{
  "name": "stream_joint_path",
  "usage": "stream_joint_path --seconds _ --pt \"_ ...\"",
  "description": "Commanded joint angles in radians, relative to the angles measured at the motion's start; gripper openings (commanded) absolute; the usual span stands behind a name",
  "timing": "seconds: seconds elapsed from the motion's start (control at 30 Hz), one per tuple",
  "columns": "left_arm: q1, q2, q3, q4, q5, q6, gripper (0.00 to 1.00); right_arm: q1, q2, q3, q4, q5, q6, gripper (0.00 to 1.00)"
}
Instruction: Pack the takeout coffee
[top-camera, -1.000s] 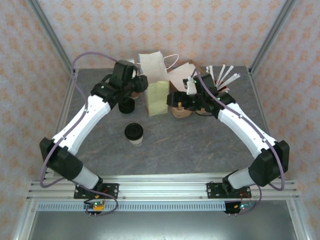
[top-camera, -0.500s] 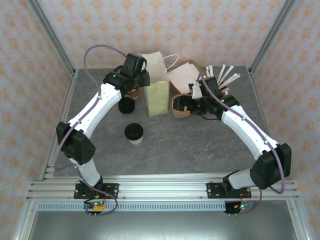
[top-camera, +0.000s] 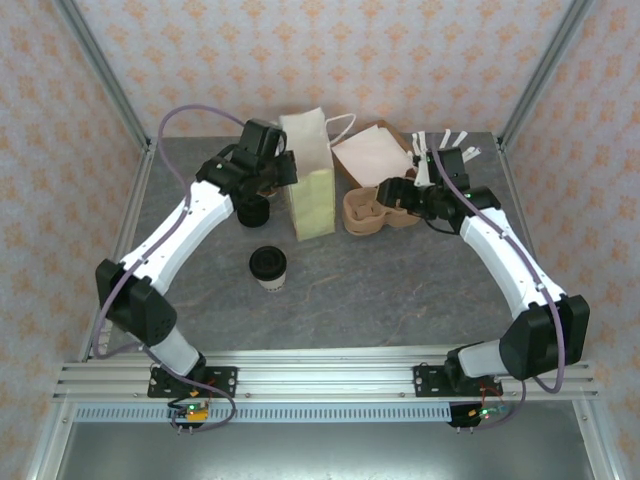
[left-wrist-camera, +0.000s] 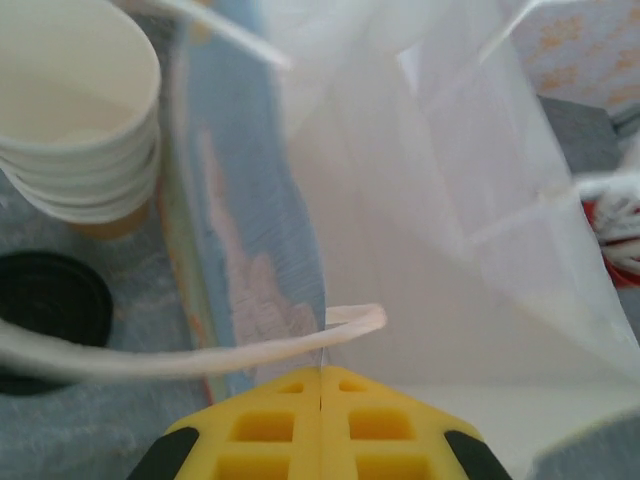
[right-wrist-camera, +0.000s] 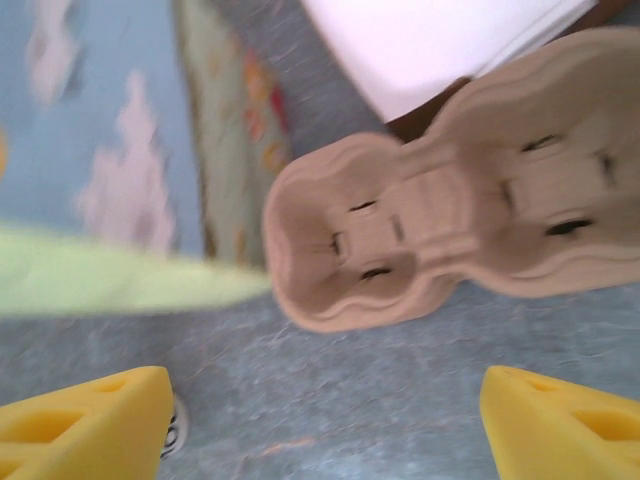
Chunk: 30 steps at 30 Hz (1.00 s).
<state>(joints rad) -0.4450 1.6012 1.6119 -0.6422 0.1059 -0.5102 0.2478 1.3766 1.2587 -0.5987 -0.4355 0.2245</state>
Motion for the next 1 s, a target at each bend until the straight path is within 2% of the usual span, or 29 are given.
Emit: stream_joint_path --seconds 0.0,0.1,0.27,0.4,0.47,0.57,0.97 --pt "-0.032 -0.09 -0.072 0.026 0.058 -0.073 0.0 -0.01 0.031 0.07 -0.004 0.152 -0.057 0.81" --pt "-0.058 -0.151 -0.146 0.048 0.065 -0.108 0.0 -0.01 0.101 0.135 -0.053 0.195 -0.113 0.8" --pt "-0.093 -0.235 -0.258 0.072 0.06 -0.158 0.0 -0.01 0.163 0.154 -0.035 0.179 -0.294 0.79" --pt "-0.112 -0.292 -0.332 0.08 0.045 -0.195 0.0 -0.012 0.236 0.216 -0.083 0.238 -0.407 0.79" --pt "-0.124 -0.316 -0.354 0.081 0.032 -0.203 0.0 -0.012 0.283 0.27 -0.136 0.251 -0.4 0.77" --pt "-0.138 -0.34 -0.371 0.073 0.012 -0.207 0.0 -0.009 0.356 0.339 -0.197 0.197 -0.346 0.71" --pt "-0.158 -0.36 -0.372 0.05 -0.01 -0.199 0.0 0.033 0.48 0.383 -0.216 0.211 -0.278 0.7"
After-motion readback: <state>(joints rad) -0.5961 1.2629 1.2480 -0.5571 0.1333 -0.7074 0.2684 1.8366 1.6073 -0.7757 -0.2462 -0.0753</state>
